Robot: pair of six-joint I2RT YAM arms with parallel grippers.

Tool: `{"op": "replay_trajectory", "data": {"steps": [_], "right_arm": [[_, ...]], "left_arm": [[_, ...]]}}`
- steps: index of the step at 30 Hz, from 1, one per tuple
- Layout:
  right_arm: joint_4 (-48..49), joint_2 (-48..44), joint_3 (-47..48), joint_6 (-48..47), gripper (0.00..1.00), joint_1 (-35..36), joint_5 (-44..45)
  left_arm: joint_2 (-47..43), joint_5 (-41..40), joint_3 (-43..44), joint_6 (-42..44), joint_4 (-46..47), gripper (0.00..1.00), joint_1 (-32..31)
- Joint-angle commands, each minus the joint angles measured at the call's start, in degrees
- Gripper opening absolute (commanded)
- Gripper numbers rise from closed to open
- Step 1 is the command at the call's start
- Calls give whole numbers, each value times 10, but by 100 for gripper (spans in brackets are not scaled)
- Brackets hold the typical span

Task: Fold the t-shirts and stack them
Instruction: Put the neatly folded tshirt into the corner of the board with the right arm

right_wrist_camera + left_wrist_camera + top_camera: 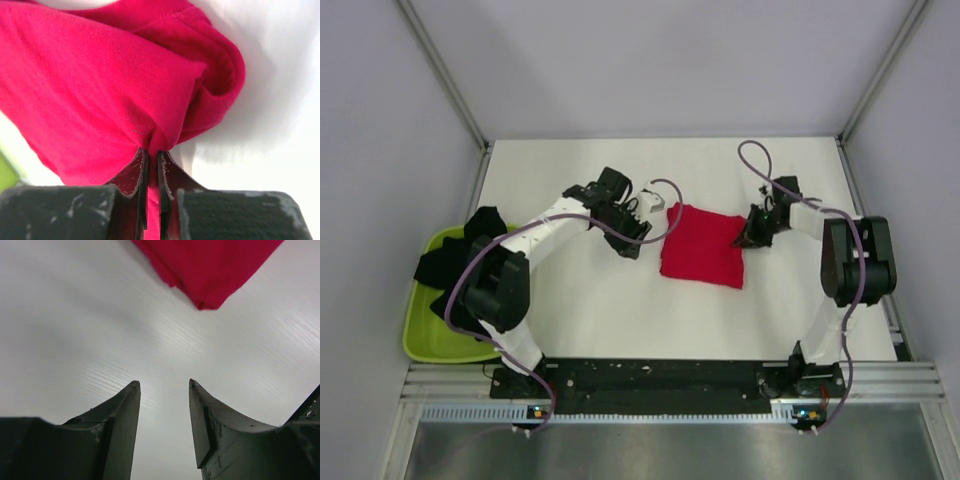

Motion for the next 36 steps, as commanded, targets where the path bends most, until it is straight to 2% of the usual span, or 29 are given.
{"op": "replay_trajectory", "data": {"steps": [1,8,16,20,24,29,30,33,34,36], "right_arm": [[-159,108,168,-164,0,-25,96],[-265,233,375,-249,0,-83,227],[-266,325,589,-440,0,-103,421],[-266,395,716,-488,0,-120,488],[-265,437,776,-487,0,-152,492],[-251,451,787,-475,0,-172,486],[-244,452,789,-471,7,-172,501],[-227,450,808,-454,48,-174,557],[-222,445,816,-445,55,-175,585],[-208,417,823,-432,60,-175,598]], "left_arm": [[-32,-28,-4,18,6,49,9],[-46,-76,-9,28,-6,49,16],[-34,-111,14,37,-35,49,18],[-30,-134,23,43,-44,49,20],[-25,-155,33,48,-53,49,23],[-9,-158,51,47,-61,49,25],[-7,-156,56,47,-61,49,26],[-6,-146,60,47,-67,49,26],[-8,-143,59,48,-68,49,26],[-14,-143,54,49,-68,49,25]]}}
